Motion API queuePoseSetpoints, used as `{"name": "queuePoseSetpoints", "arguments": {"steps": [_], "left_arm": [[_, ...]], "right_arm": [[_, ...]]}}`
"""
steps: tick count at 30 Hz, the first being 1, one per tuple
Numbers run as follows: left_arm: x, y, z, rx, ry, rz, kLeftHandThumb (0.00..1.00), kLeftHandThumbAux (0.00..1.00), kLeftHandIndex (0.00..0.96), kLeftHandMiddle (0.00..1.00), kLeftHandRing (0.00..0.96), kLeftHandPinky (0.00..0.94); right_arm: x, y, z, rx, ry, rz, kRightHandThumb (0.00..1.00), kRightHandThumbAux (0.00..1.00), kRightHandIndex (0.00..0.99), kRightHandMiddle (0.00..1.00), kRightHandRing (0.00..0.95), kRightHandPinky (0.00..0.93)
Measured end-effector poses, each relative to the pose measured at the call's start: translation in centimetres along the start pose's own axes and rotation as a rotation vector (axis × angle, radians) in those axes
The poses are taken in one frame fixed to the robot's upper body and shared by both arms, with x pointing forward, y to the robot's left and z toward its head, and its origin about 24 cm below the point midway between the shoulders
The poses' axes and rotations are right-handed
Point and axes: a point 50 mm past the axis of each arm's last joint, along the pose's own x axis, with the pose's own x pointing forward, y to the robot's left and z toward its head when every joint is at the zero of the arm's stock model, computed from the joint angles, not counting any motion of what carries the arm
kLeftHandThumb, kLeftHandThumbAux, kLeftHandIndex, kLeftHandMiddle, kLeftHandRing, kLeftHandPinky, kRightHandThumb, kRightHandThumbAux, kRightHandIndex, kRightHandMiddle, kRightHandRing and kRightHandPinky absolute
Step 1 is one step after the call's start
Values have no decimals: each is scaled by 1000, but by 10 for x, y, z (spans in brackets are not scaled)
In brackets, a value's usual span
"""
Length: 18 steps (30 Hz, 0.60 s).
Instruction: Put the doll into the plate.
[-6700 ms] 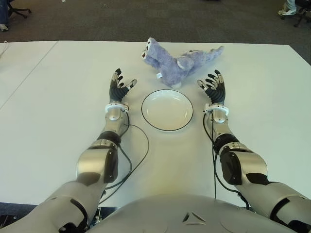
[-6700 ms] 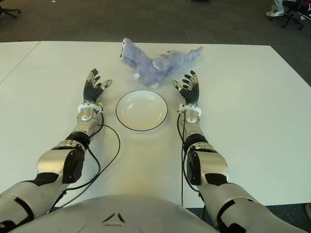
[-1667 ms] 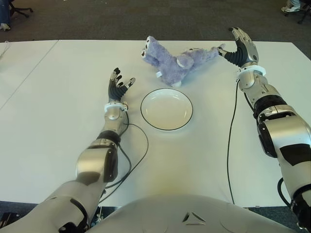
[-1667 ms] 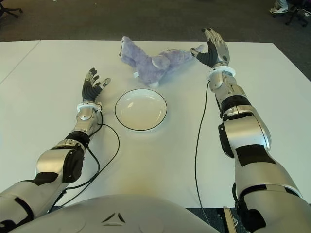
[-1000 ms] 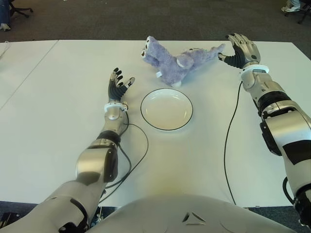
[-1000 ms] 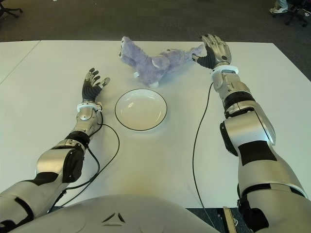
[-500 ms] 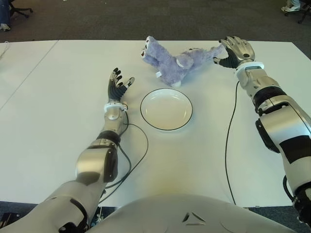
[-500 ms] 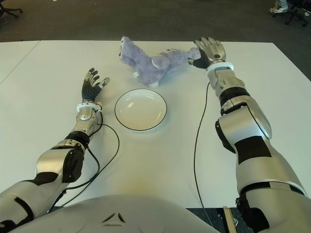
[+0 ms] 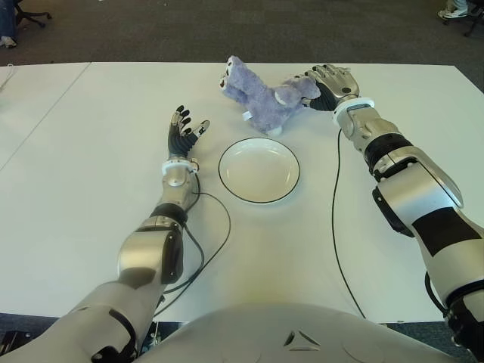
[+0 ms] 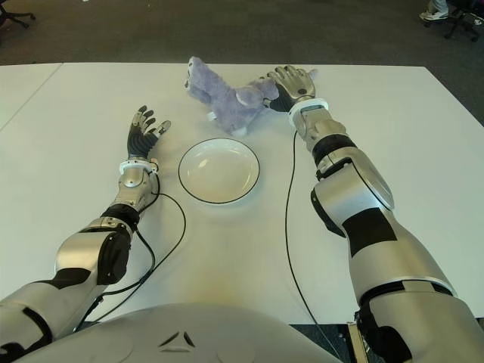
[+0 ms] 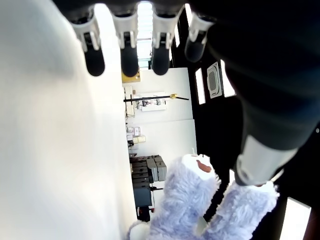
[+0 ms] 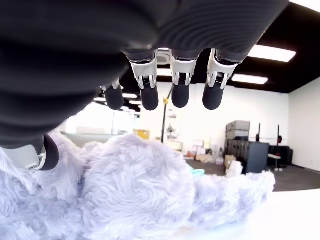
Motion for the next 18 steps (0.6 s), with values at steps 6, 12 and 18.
{"name": "queuePoseSetpoints", "arguments": {"steps": [6,12,18], "left_arm": [[0,0,0,1,0,-1,47,691,77,115,112,126],[0,0,0,3,-1,-3,51,685,70,103,103,123],[0,-1,0,4,-1,-4,54,711,62,102,103,122]], "right_arm": [[1,3,8,-26,-21,19,447,363,0,0,0,53],[2,5,17,-33,-43,27,448,369,0,0,0,44],[4,4,26,-39,-64,27,442,373,0,0,0,46]]}}
